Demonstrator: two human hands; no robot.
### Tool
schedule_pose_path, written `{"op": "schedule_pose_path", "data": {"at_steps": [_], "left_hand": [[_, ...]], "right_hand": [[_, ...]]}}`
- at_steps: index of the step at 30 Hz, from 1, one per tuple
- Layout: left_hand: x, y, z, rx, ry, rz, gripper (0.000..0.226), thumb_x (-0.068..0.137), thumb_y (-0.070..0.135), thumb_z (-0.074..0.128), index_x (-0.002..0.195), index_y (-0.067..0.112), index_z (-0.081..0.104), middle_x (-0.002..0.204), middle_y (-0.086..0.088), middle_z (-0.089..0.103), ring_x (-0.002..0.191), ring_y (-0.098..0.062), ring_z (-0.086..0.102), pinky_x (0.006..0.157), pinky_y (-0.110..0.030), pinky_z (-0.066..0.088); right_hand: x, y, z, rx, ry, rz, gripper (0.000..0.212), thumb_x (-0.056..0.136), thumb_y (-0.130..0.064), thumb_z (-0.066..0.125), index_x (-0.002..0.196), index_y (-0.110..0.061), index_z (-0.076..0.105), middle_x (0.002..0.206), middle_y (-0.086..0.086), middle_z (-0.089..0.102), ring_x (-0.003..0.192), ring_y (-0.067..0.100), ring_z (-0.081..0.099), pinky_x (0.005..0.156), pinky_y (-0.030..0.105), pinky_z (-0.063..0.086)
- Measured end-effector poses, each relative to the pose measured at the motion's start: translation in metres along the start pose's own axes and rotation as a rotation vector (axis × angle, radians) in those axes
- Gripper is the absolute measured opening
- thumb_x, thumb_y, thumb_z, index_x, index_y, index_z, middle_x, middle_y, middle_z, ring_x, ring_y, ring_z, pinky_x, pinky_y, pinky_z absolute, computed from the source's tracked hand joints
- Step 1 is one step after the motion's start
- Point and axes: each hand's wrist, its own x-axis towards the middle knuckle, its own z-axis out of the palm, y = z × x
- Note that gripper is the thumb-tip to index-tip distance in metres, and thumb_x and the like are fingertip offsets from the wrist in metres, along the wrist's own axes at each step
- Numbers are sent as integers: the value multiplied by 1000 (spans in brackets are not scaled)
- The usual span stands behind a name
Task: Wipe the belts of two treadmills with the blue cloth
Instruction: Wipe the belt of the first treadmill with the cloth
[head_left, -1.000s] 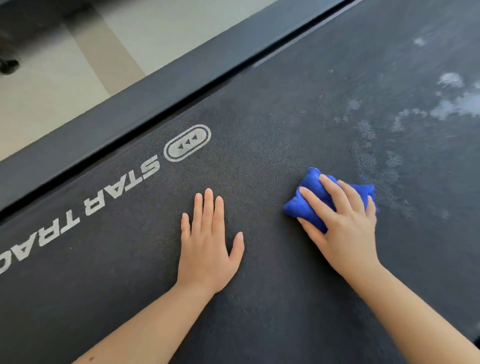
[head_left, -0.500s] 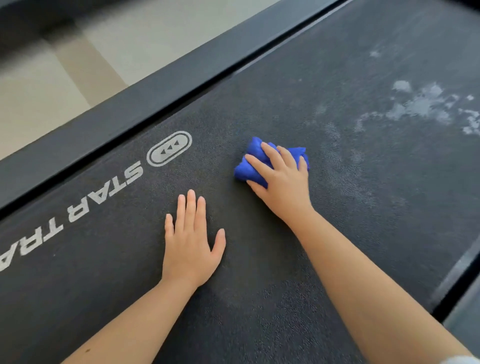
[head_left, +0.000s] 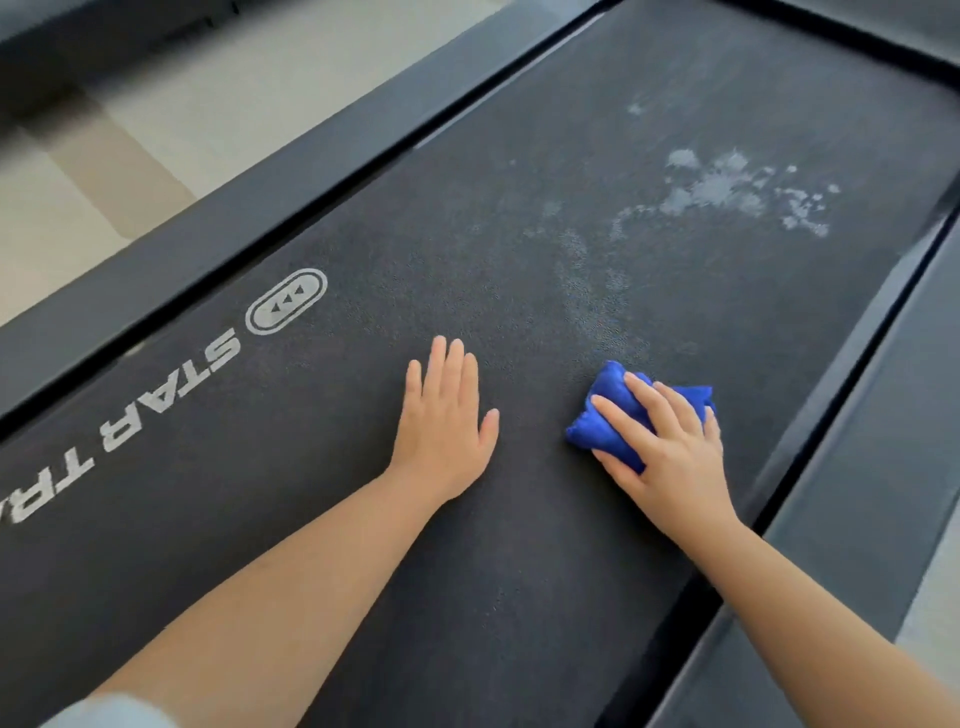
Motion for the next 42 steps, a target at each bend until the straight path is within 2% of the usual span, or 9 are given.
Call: {"op": "schedule_pose_path", "data": {"at_steps": [4,8,12,18,22,26,30,37,42], "left_hand": [[8,19,15,-127,10,-29,75,85,44,3,148,3,10,156,-13,0,144,-27,-2,113,-49,9],[8,18,19,-164,114,0,68,86,39,23,138,-3,36,148,-19,29,138,-34,27,103,-56,30],[9,18,22,-156,120,9,66,86,37,28,136,-3,40,147,-20,33,136,-34,31,101,-58,32],[9,16,22,-137,110,7,67,86,39,29,137,-2,40,147,-18,32,136,-33,31,100,-58,33],[9,15,21,-137,99,10,72,85,47,30,137,-2,40,147,-18,32,136,-33,30,101,-58,31],[10,15,21,-131,97,15,74,84,49,29,136,-3,41,147,-19,33,136,-34,31,101,-58,31],[9,16,20,-136,59,5,81,84,54,21,141,-1,32,151,-16,24,140,-31,20,106,-55,25],[9,17,19,-130,26,-2,94,75,63,0,148,4,8,157,-10,-2,144,-25,-6,113,-50,6],[6,17,17,-128,32,-13,84,87,61,17,148,5,6,157,-9,-5,143,-23,-9,113,-49,5]], "right_hand": [[2,3,5,6,58,-18,45,80,-51,46,122,-37,49,134,4,52,118,31,48,88,66,37],[15,5,11,25,94,-68,44,79,-51,48,120,-38,53,134,3,53,118,31,51,88,64,38],[84,2,19,25,40,-66,48,77,-52,46,115,-32,66,131,7,57,113,36,56,82,65,39],[183,-21,35,17,-123,90,51,90,-50,51,139,-40,39,155,-4,21,140,27,18,106,60,15],[143,-9,28,25,40,-111,46,80,-48,53,121,-30,62,137,6,51,122,34,48,90,64,35],[47,23,9,-7,57,-206,46,81,-50,47,125,-37,52,138,0,49,123,27,42,92,57,37],[-3,35,-3,-9,40,-187,47,82,-50,46,127,-39,46,141,-3,40,125,26,40,92,60,36],[-3,27,-4,-36,-8,-107,47,82,-52,44,127,-39,46,139,1,48,125,27,38,91,66,34],[-3,24,-5,-39,-10,-90,48,82,-53,41,127,-40,45,140,0,47,126,29,39,88,68,35]]}}
